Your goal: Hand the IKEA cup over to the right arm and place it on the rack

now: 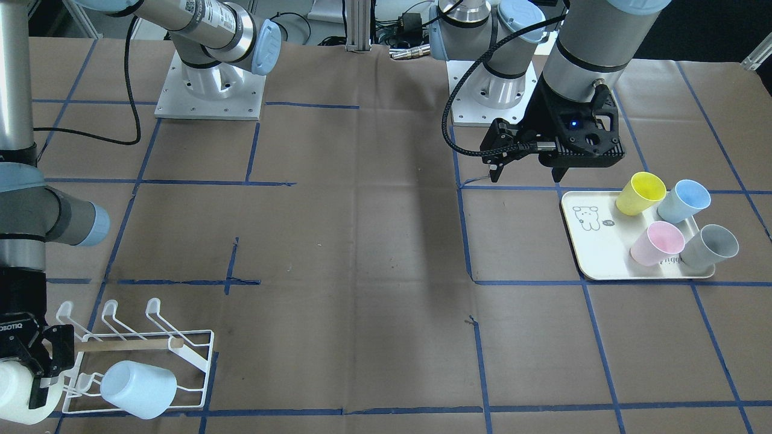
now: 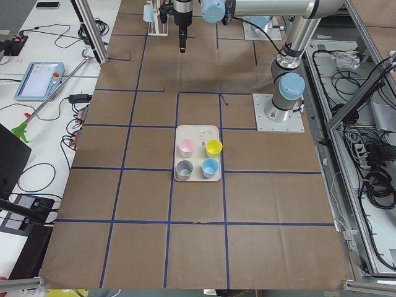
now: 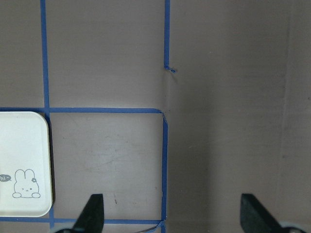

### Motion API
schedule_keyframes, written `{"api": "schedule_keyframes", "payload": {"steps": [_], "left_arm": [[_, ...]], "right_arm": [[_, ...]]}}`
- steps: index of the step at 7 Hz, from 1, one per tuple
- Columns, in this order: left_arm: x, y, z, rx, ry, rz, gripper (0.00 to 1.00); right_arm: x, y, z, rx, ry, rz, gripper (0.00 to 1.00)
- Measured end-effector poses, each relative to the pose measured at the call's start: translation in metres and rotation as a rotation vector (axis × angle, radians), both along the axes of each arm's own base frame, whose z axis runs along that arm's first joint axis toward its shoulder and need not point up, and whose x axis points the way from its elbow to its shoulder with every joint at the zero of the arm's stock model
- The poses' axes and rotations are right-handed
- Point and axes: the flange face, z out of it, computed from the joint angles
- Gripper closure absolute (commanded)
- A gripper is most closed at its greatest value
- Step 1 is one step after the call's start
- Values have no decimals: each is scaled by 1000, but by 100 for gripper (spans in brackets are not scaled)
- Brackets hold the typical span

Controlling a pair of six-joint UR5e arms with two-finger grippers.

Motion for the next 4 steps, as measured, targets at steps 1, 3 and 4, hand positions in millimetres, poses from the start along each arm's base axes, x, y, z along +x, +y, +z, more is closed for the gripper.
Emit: {"api": "schedule_keyframes", "payload": {"steps": [1,3,4], "left_arm": [[0,-1,-1,2,-1,0,0],[0,-1,-2,4,-4,0,0],[1,-1,-2,4,-6,0,0]], "right_arm": [[0,0,0,0,-1,0,14],[0,0,0,-1,-1,-1,1],[0,0,0,-2,-1,-2,1]]}}
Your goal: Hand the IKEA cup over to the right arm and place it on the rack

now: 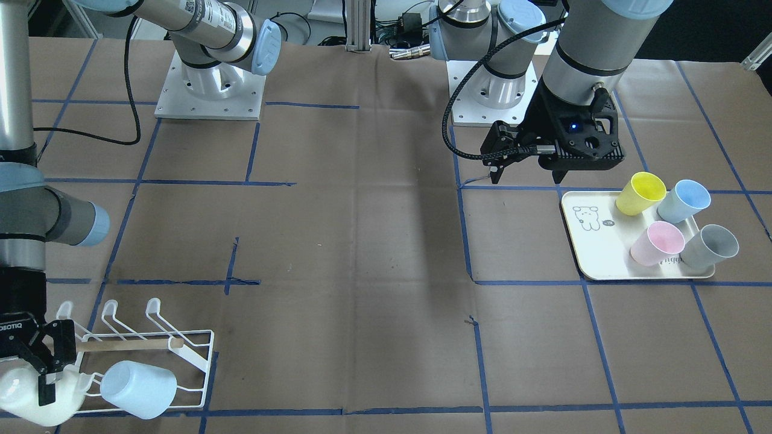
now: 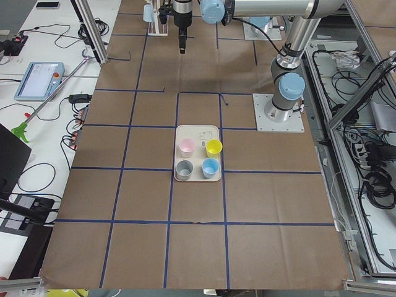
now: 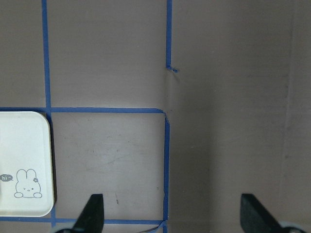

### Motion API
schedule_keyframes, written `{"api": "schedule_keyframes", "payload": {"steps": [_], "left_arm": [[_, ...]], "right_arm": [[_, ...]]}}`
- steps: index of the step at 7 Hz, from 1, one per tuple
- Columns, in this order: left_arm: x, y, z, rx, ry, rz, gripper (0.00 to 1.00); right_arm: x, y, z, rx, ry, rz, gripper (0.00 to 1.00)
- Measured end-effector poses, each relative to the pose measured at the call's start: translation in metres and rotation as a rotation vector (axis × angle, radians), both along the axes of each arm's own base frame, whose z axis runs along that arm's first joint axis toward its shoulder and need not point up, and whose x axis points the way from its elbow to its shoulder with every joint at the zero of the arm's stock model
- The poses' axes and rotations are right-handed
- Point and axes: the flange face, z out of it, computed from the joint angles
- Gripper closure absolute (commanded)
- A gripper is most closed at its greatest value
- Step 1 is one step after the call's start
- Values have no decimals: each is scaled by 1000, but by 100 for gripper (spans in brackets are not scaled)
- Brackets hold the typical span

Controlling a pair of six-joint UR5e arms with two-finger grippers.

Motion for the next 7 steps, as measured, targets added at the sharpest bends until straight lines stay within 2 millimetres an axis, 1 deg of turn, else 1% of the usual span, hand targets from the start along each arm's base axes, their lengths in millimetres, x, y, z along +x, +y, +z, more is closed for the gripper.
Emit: {"api": "schedule_keyframes", "payload": {"steps": [3,4,5,6,7], "left_arm": [[0,0,1,-2,0,0,0],[0,0,1,-3,0,0,0],[0,0,1,-3,1,0,0],[0,0,1,-2,1,0,0],[0,0,1,-3,1,0,0]], "right_arm": [[-1,-1,4,0,0,-5,1],[-2,-1,13,-11,4,-10,1],[-1,0,29,-19,6,-14,1],[1,0,51,10,-4,-14,0],[3,1,76,67,-18,-23,0]]}}
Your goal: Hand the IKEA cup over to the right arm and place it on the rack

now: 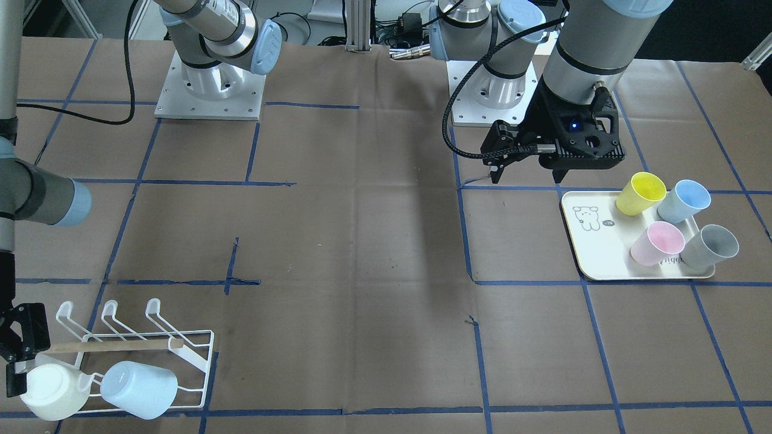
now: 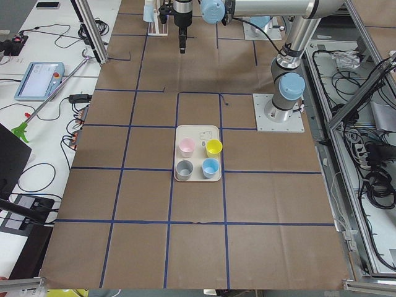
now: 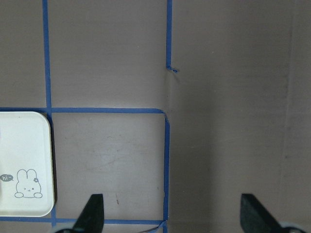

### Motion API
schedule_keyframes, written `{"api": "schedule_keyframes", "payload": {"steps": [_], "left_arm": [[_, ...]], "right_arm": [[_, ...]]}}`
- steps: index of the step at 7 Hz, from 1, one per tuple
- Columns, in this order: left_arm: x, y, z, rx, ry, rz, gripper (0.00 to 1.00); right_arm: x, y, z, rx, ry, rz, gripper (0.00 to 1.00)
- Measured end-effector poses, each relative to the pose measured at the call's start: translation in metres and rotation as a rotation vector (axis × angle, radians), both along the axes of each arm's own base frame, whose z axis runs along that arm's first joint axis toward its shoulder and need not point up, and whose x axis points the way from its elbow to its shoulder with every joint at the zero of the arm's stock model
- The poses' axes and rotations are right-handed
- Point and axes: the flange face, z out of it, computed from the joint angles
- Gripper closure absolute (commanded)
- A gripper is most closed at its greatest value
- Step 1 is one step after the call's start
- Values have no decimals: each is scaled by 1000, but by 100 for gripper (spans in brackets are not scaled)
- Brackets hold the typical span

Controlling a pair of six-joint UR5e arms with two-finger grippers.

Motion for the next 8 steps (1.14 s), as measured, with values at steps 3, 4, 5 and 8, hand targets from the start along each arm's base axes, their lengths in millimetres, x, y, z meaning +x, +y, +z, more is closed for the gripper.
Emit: {"api": "schedule_keyframes", "payload": {"steps": [3,4,5,8], "left_arm": [[0,0,0,0,0,0,0],[0,-1,-1,2,0,0,0],[0,-1,-1,3,0,1,0],[0,-1,-2,4,0,0,0]], "right_arm": [[14,23,79,225,39,-92,0],[24,33,94,313,44,-107,0],[39,42,102,396,47,-107,0],[110,62,101,737,11,3,0]]}}
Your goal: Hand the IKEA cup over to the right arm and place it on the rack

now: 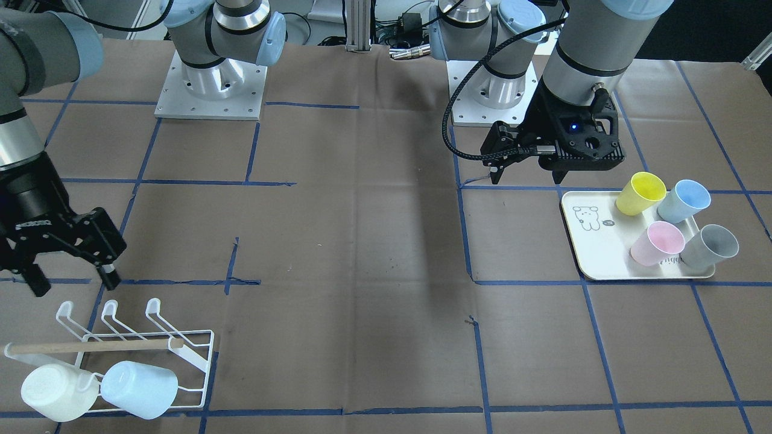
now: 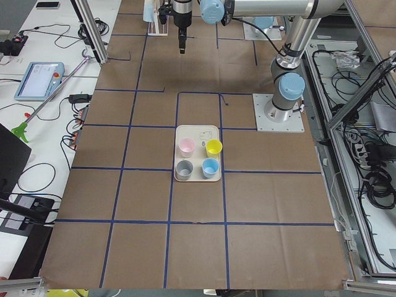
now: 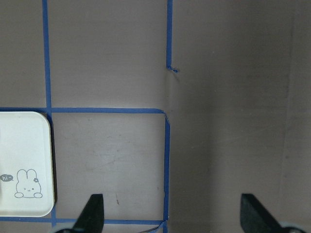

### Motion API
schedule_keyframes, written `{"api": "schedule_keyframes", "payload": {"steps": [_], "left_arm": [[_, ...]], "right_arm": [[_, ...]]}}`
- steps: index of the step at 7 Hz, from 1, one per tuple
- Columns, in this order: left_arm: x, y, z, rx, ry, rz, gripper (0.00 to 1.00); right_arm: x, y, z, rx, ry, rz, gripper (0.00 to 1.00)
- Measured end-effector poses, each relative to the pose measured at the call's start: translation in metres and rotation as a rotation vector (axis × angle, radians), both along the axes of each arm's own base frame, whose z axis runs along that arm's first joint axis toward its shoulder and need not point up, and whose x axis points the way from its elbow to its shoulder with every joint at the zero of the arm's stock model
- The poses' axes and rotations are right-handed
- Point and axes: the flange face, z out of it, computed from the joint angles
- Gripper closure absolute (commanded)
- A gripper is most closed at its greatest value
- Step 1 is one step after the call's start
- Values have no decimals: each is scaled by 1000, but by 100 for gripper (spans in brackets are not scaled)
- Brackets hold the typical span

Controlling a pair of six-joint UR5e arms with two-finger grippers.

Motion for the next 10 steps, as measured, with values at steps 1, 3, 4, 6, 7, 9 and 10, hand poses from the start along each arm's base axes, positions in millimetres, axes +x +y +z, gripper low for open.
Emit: {"api": "schedule_keyframes", "payload": {"steps": [1,3,4,6,7,9,10], "left_arm": [[0,0,0,1,0,0,0],[0,0,0,1,0,0,0],[0,0,-1,1,0,0,0],[0,0,-1,2,1,0,0],[0,0,-1,3,1,0,0],[0,0,-1,2,1,0,0],[0,0,-1,2,1,1,0]], "right_arm": [[22,10,2,125,-26,33,0],[65,35,1,357,-57,110,0],[84,47,7,426,-51,142,0],[113,64,37,508,61,182,0],[122,75,58,548,99,181,0],[127,103,88,591,116,110,0],[126,117,85,608,130,79,0]]}}
